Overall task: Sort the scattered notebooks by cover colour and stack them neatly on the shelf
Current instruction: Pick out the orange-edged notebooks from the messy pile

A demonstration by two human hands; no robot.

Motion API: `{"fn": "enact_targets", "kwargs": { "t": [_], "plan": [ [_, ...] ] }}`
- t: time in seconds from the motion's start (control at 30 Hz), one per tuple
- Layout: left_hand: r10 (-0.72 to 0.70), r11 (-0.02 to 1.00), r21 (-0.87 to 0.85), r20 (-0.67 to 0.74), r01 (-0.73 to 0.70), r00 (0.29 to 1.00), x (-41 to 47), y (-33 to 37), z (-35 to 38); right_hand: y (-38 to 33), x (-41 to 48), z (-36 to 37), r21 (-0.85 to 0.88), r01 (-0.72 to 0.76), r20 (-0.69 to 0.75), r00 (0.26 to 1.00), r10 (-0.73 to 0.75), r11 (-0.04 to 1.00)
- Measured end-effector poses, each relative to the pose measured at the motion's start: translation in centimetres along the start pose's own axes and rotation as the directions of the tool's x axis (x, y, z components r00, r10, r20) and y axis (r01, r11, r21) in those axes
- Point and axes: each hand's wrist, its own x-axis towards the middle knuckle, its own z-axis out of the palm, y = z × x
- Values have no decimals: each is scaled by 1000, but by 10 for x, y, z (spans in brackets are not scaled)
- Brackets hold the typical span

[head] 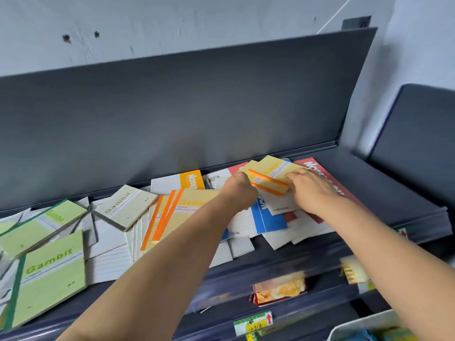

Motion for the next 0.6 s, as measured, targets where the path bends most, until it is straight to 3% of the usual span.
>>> {"fn": "enact_targets", "kwargs": {
  "t": [0.13,0.37,0.43,0.53,0.6],
  "plan": [
    [-134,907,-392,75,153,988,7,13,5,6,3,6,106,49,100,993,-59,993],
    [-265,878,-430,-69,211,962,34,14,17,12,6,12,9,137,-48,989,-137,990],
    [-307,811,-537,-55,231,950,39,19,17,15,11,11,52,134,-31,991,-133,990],
    [-377,624,-730,33,280,926,43,25,13,22,16,12,223,97,23,994,-104,970],
    [-364,615,-733,65,292,929,48,23,17,27,16,15,282,95,49,992,-113,955]
  ]
}}
